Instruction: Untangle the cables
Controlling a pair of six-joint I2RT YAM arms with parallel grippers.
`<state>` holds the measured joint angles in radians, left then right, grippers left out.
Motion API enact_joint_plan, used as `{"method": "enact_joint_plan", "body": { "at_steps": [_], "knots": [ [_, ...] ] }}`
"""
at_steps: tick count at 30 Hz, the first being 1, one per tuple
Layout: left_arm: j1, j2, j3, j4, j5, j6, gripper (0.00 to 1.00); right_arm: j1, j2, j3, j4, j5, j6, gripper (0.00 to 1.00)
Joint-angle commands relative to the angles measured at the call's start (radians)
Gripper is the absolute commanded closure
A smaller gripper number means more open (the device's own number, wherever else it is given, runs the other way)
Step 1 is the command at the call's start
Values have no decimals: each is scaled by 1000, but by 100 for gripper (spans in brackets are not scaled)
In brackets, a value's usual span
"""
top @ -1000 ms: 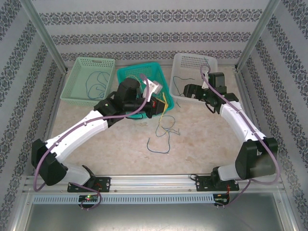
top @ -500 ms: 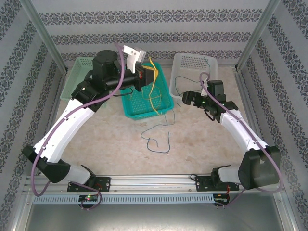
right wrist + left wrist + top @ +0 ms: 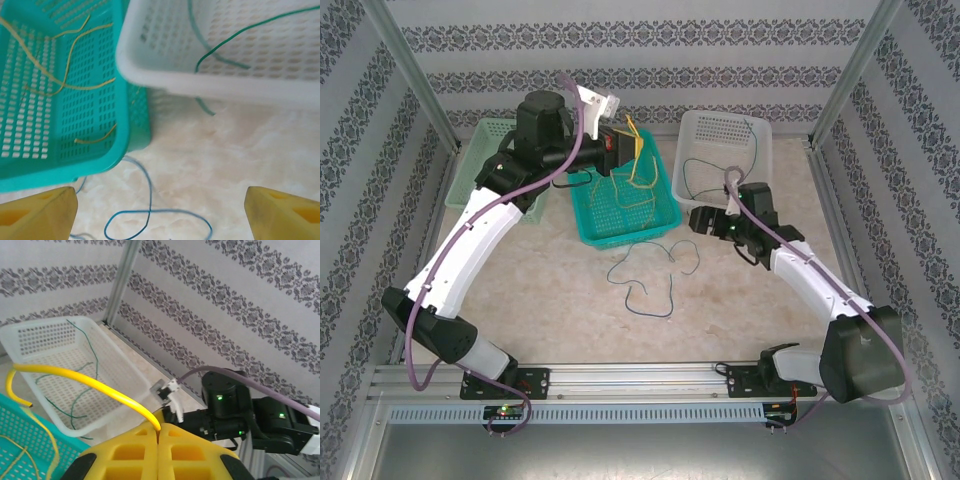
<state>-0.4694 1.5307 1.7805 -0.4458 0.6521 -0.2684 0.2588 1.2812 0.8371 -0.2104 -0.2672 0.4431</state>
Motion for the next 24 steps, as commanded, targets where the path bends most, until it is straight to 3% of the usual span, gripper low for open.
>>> {"method": "enact_joint_plan", "body": {
  "at_steps": [1,6,13,17,20,24],
  "knots": [
    [4,-29,-24,36,30,-8,95,59,29,-55,85,-30,41,14],
    [45,-3,2,-12,-41,66,94,90,43,-107,112,19,100,15],
    [141,175,35,3,-35,138,95,128,-15,-147,100,65,118,15],
    [171,361,205,-140,57,188,93,127,-63,-176,74,96,125,14],
    [182,518,398,-331,75,237,91,125,-93,-181,46,111,129,14],
    [195,655,516,-419,66,245,90,126,-134,-194,25,132,137,14]
  ]
}}
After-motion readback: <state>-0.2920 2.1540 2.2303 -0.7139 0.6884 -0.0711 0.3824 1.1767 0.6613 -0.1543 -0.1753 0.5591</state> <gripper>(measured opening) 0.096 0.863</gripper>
